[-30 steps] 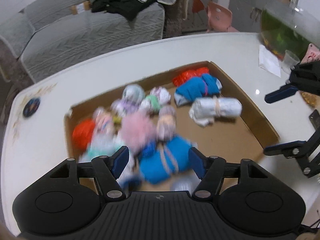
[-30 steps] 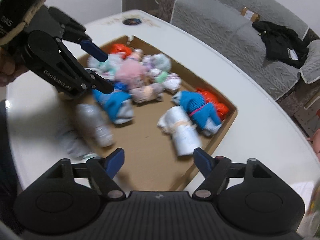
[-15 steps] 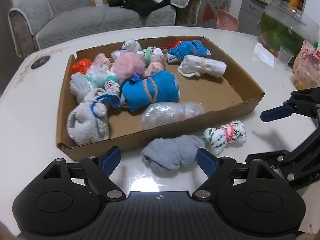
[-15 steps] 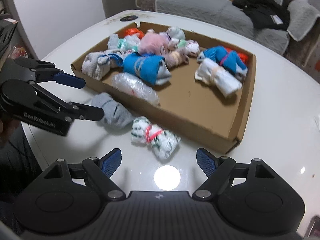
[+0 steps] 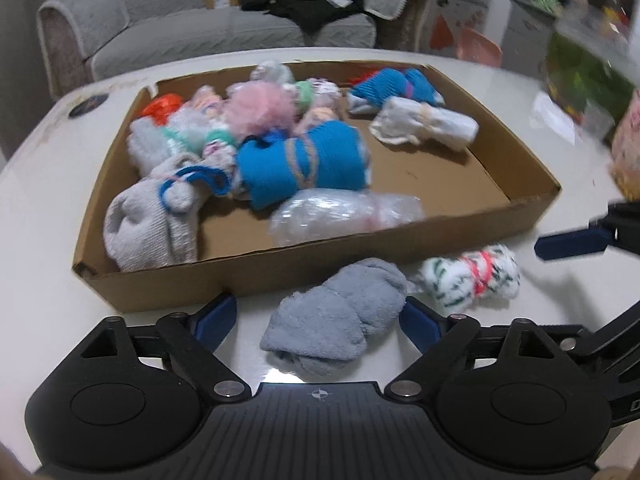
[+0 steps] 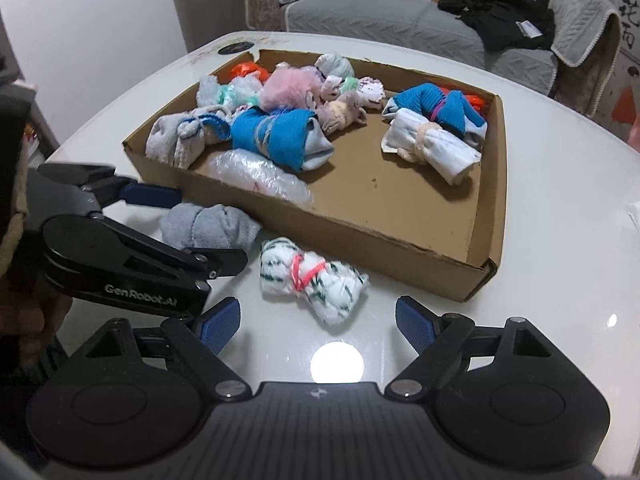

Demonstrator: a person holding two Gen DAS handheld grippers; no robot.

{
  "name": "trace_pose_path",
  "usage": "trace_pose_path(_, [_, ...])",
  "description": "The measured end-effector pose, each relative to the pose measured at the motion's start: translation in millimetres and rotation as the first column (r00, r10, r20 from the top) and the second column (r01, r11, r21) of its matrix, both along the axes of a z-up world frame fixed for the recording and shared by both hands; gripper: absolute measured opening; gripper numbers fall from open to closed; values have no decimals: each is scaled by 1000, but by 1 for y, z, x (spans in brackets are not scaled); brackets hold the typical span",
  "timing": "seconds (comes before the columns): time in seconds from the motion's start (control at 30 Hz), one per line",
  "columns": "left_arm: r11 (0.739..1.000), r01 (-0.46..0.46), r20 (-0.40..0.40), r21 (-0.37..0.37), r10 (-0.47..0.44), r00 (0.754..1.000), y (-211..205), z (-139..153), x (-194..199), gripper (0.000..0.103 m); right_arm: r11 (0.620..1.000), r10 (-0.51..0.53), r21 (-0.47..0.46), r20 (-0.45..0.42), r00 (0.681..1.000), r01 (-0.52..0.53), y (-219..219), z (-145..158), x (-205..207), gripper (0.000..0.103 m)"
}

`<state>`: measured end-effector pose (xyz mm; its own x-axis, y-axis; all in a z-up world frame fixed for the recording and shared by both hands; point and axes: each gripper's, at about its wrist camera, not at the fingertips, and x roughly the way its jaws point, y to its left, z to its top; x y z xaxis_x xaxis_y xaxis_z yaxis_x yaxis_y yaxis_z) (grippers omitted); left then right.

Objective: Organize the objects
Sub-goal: 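Grasp the grey sock bundle with left tool while right tool grasps the white-green sock bundle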

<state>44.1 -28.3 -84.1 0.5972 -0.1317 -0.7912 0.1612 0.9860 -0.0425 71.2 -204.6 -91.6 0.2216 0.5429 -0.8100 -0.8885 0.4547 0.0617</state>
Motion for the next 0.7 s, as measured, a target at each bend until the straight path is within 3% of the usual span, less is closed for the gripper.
trace_pose_path(0.13, [1000,-22,-2,-6,22,1000,12,3,-5,83,998,-51,25,-26,998,51,7,-5,-1,84])
trace_pose_path(0.5, [993,-116,0,-34,116,993,35,4,-13,85,986,-162,38,-21,987,163,26,-18,-5,84])
trace_pose_path(0.63, [992,-121,13,-24,122,992,30,2,-10,87,983,-174,56,-11,985,174,22,-19,-5,77])
trace_pose_path(0.7, [994,-112,22,-18,112,993,28,1,-10,86,984,-171,53,21,985,169,22,-19,-8,64])
